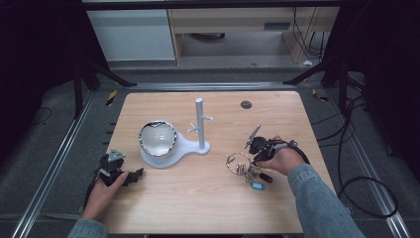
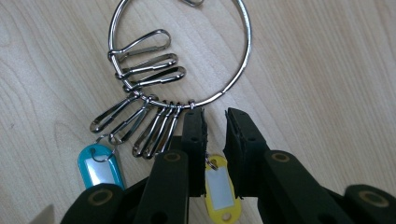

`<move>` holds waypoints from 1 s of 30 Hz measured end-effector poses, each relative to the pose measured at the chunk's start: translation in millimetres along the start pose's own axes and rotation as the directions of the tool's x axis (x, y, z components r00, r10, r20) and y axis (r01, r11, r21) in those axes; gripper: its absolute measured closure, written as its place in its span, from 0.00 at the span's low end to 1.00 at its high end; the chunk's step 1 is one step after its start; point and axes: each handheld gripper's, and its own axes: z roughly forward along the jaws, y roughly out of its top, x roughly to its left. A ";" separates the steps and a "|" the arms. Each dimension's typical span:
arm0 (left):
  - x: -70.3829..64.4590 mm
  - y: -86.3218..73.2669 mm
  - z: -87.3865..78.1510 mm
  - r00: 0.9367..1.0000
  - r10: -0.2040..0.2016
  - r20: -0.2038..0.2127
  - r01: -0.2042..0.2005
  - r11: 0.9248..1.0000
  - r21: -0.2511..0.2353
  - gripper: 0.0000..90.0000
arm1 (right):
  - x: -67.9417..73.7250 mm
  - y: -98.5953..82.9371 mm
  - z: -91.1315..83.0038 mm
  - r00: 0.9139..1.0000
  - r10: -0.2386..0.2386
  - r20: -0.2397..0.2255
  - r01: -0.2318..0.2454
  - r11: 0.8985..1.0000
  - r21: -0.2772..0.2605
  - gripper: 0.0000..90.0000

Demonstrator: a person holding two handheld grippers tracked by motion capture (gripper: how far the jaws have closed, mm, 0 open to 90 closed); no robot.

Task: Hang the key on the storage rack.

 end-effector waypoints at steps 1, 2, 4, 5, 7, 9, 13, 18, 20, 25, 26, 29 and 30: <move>0.0 0.0 0.0 1.000 0.000 0.000 0.000 1.000 0.000 0.00 | 0.7 0.7 0.7 1.000 -0.006 -0.002 0.006 1.000 0.009 0.87; 0.0 0.0 0.0 1.000 0.000 0.000 0.000 1.000 0.000 0.00 | 2.1 1.5 2.2 1.000 -0.009 -0.007 0.009 1.000 0.017 0.87; 0.0 0.0 0.0 1.000 0.000 0.000 0.000 1.000 0.000 0.00 | 3.8 2.0 5.4 1.000 -0.019 -0.011 0.020 0.999 0.034 0.87; 0.0 0.0 0.0 1.000 0.000 0.000 0.000 1.000 0.000 0.00 | 3.9 2.0 6.4 1.000 -0.023 -0.010 0.024 0.999 0.041 0.87; 0.0 0.0 0.0 1.000 0.000 0.000 0.000 1.000 0.000 0.00 | 3.7 1.5 8.7 1.000 -0.024 -0.018 0.025 0.999 0.047 0.87; 0.0 0.0 0.0 1.000 0.000 0.000 0.000 1.000 0.000 0.00 | 3.4 0.7 10.2 0.999 -0.027 -0.017 0.027 0.998 0.055 0.88; 0.0 0.0 0.0 1.000 0.000 0.000 0.000 1.000 0.000 0.00 | 2.3 -1.8 13.7 0.999 -0.029 -0.031 0.031 0.997 0.073 0.89; 0.1 0.0 0.0 1.000 0.001 0.000 -0.001 1.000 0.000 0.00 | 1.2 -3.4 16.4 0.999 -0.022 -0.040 0.025 0.996 0.080 0.92; 0.1 0.0 0.0 1.000 0.001 0.000 -0.001 1.000 0.000 0.00 | 1.1 -3.4 16.5 0.999 -0.023 -0.045 0.027 0.996 0.082 0.94; 0.1 0.0 0.0 1.000 0.002 0.000 -0.002 1.000 0.000 0.00 | -0.4 -2.8 16.5 0.997 -0.010 -0.074 0.017 0.996 0.090 0.96; 0.1 0.0 0.0 1.000 0.002 0.000 -0.002 1.000 0.000 0.00 | -0.5 -2.7 16.2 0.997 -0.004 -0.083 0.012 0.996 0.090 0.96; 0.1 0.0 0.0 1.000 0.001 0.000 -0.001 1.000 0.000 0.00 | -0.9 -2.1 11.5 0.996 0.000 -0.093 0.006 0.998 0.067 0.98; 0.1 0.0 0.0 1.000 0.001 0.000 -0.001 1.000 0.000 0.00 | -1.0 -1.8 8.8 0.995 0.006 -0.095 0.000 0.998 0.064 0.98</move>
